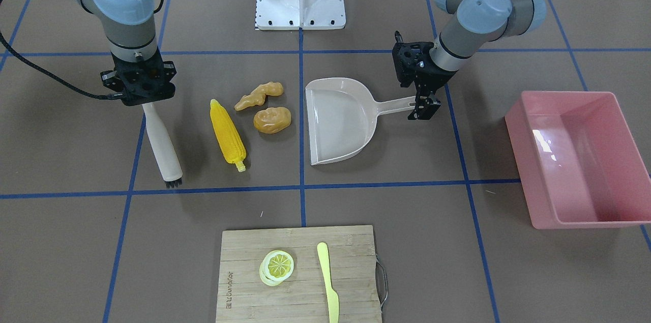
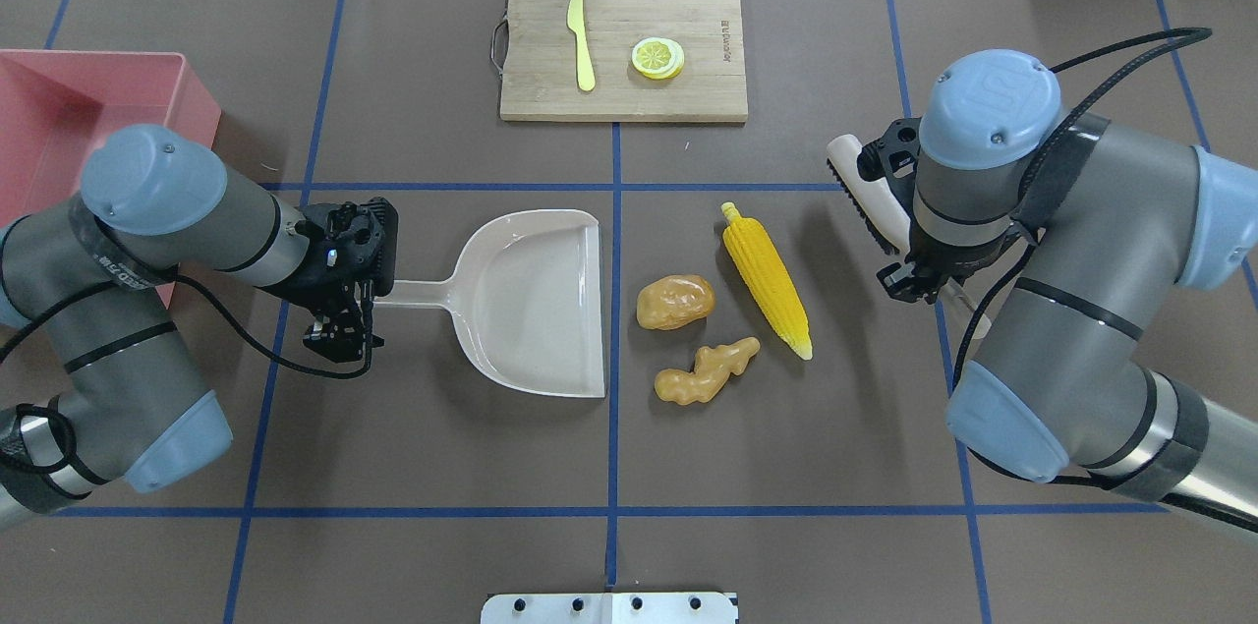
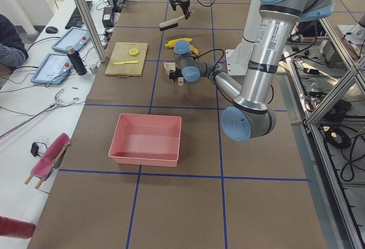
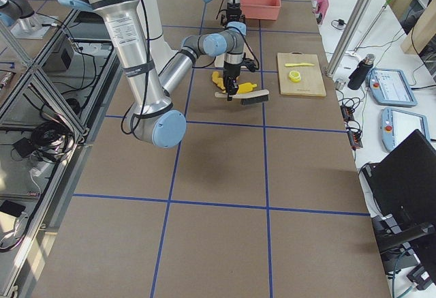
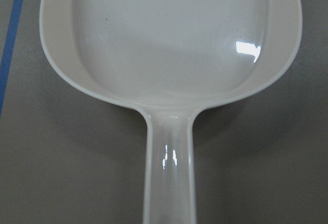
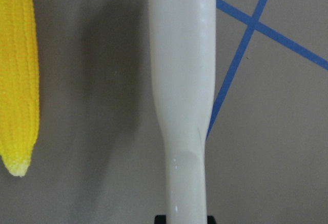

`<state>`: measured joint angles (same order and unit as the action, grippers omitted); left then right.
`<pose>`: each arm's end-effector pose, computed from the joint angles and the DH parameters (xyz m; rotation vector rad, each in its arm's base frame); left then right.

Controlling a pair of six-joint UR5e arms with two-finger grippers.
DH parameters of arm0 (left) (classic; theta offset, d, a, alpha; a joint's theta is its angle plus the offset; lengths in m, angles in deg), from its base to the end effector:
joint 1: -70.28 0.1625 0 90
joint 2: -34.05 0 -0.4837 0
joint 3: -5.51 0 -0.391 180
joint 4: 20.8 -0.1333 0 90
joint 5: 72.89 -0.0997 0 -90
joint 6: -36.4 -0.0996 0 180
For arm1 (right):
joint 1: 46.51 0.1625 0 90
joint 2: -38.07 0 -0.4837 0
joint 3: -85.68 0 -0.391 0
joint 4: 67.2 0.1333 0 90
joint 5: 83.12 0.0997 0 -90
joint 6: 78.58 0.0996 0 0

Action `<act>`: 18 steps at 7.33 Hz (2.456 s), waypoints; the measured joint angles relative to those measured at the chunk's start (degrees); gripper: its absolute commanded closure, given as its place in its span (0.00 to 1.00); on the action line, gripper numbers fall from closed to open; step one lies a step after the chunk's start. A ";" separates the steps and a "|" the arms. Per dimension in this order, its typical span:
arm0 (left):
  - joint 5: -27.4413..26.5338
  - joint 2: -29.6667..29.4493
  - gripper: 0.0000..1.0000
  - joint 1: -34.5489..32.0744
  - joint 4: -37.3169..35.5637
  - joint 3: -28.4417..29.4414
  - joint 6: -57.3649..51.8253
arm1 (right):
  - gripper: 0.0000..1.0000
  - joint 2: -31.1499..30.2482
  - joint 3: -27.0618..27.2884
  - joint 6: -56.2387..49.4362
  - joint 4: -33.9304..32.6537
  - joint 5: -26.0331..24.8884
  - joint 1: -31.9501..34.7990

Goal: Sweep and dump trash into bin
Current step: 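Carry the brush with the right gripper behind the corn, potato and ginger, then sweep the corn and potato into the dustpan with the right gripper's brush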

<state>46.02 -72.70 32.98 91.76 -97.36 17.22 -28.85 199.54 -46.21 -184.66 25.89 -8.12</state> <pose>0.4331 -0.4370 0.4071 0.7827 0.7698 1.3672 -0.3935 -0.4405 0.3773 0.0307 -0.4725 -0.3859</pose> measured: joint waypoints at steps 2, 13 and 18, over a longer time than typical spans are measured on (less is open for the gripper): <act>0.11 -0.03 0.03 0.16 0.13 0.09 0.01 | 1.00 0.69 -0.38 5.52 0.81 -0.36 -3.45; 0.52 0.80 0.03 0.14 0.81 -0.17 -0.65 | 1.00 2.66 -3.51 25.48 12.89 -1.71 -14.10; 0.53 1.17 0.03 0.11 1.96 -0.34 -0.71 | 1.00 4.84 -7.58 34.87 24.01 -1.46 -17.11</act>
<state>46.56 -71.53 33.09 93.71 -97.71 16.51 -24.01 191.96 -11.35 -160.64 24.43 -25.23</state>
